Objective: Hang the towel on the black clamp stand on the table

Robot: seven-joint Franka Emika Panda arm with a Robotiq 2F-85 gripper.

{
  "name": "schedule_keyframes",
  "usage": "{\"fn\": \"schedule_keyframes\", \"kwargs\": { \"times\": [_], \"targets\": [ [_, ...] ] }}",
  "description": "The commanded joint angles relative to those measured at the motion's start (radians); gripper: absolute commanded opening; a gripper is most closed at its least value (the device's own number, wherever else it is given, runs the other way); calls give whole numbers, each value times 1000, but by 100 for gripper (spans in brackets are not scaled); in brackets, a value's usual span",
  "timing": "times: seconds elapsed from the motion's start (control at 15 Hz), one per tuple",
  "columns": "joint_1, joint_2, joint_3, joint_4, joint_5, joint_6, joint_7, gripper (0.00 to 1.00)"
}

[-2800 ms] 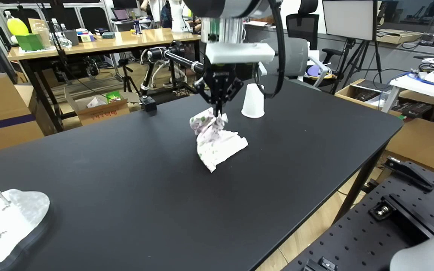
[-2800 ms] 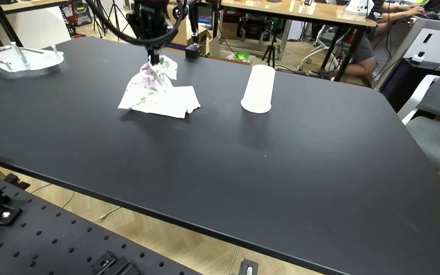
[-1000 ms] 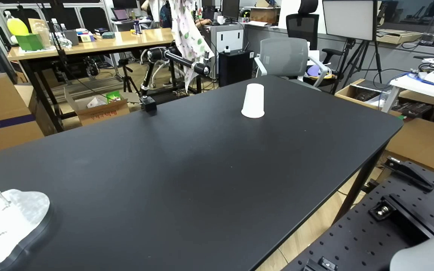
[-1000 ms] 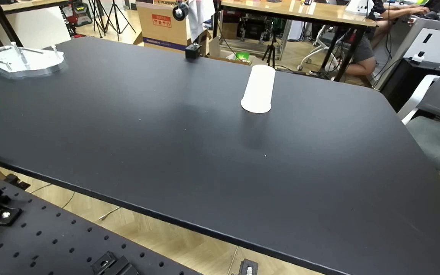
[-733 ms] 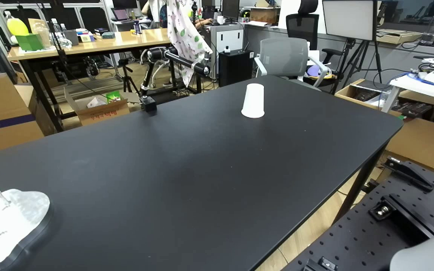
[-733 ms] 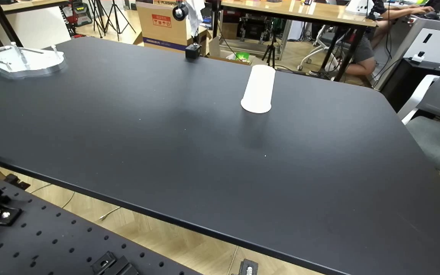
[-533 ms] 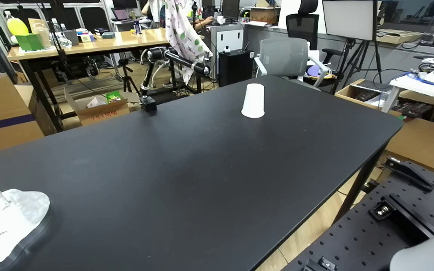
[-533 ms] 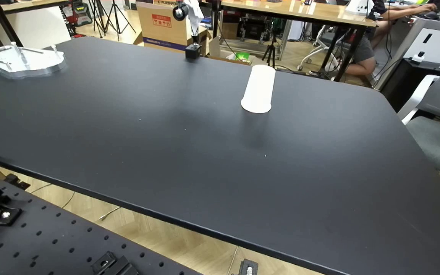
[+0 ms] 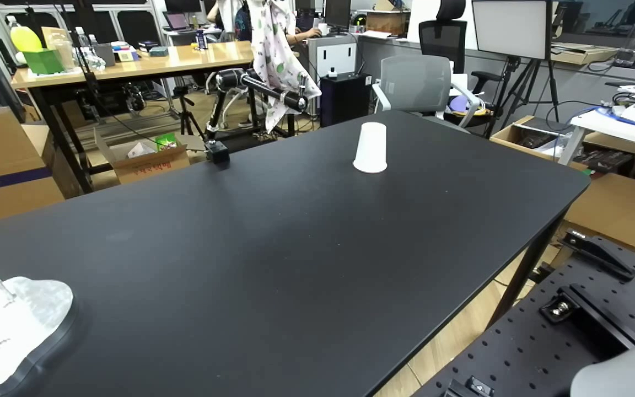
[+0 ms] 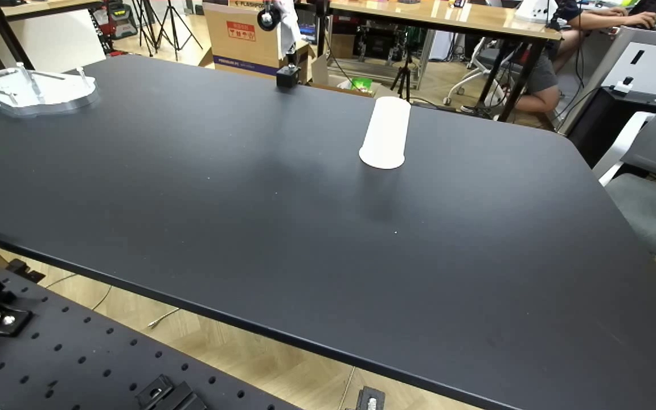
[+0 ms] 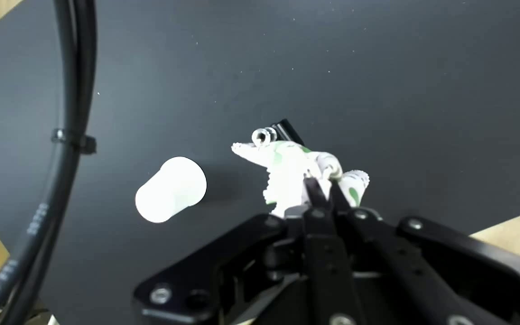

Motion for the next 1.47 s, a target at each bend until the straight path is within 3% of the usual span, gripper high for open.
{"fn": "schedule_keyframes", "kwargs": {
  "times": [0.0, 0.33, 1.2, 1.27, 1.4],
  "targets": [
    [-31, -35, -14, -98, 53, 9, 17, 1],
    [-58, -40, -22, -182, 93, 10, -2, 1],
    [-66, -31, -22, -270, 136, 0, -28, 1],
    [-68, -31, -23, -274, 139, -2, -32, 29],
    [-72, -32, -25, -280, 144, -1, -35, 34]
  ]
}}
